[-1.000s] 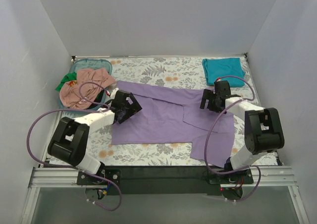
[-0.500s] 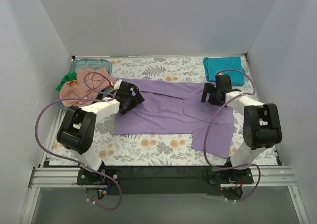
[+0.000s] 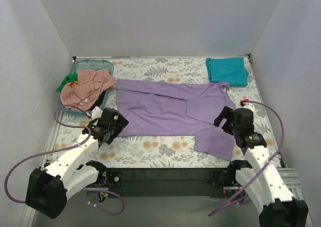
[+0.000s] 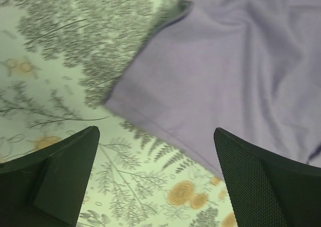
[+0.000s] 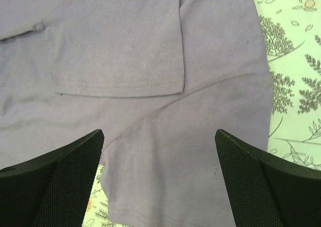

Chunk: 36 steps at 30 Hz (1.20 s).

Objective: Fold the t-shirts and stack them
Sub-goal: Flatten the tshirt out

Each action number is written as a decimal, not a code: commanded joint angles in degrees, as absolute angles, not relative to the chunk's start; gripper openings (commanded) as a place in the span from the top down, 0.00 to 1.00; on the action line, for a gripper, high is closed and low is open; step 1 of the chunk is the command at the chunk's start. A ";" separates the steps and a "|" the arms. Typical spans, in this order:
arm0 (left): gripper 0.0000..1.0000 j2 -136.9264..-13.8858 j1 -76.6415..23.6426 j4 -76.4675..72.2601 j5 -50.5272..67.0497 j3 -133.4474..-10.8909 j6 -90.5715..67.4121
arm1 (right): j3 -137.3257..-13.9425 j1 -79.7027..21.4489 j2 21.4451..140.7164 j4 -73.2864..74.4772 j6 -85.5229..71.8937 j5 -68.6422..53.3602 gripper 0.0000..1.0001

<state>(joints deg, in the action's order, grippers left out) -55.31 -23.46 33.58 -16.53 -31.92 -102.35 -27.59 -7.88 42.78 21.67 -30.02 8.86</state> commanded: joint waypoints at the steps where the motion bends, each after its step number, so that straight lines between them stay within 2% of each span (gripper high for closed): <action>1: 0.02 -53.96 -23.29 38.34 -22.06 -29.45 -108.11 | -23.74 -7.65 33.42 25.57 -36.03 8.71 0.02; 3: 0.02 -55.97 -23.12 36.57 -21.54 -28.83 -108.54 | -22.77 -7.65 28.33 25.93 -36.82 8.61 0.02; 8: 0.07 -62.66 -23.03 33.49 -21.36 -29.79 -109.42 | -23.11 -7.73 24.87 28.91 -37.18 8.08 0.02; 15: 0.31 -67.41 -22.76 30.24 -21.36 -29.01 -109.78 | -23.55 -7.65 26.10 33.66 -37.09 9.40 0.02; 16: 0.40 -67.59 -22.85 29.02 -21.27 -28.57 -109.51 | -23.47 -7.73 26.10 34.01 -37.52 9.40 0.02; 18: 0.48 -68.46 -22.85 27.96 -21.01 -28.39 -108.99 | -23.73 -7.73 26.02 34.54 -37.88 9.40 0.02; 22: 0.72 -70.75 -22.85 25.58 -20.57 -28.56 -107.14 | -24.26 -7.73 25.93 35.51 -38.14 9.75 0.02; 23: 0.85 -71.10 -22.85 25.49 -20.65 -28.65 -106.70 | -24.34 -7.65 25.93 35.59 -38.23 10.02 0.02; 25: 1.00 -72.24 -22.76 25.23 -20.57 -28.65 -106.44 | -24.52 -7.65 26.28 36.38 -38.32 10.20 0.02; 36: 1.00 -66.01 -22.85 26.01 -22.15 -28.92 -104.50 | -29.00 -7.73 30.41 51.58 -44.47 11.16 0.02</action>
<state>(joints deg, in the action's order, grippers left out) -68.82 -22.98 24.53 -20.60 -29.28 -105.41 -25.87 -7.88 30.00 44.40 -41.25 9.80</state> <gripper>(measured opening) 0.022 0.984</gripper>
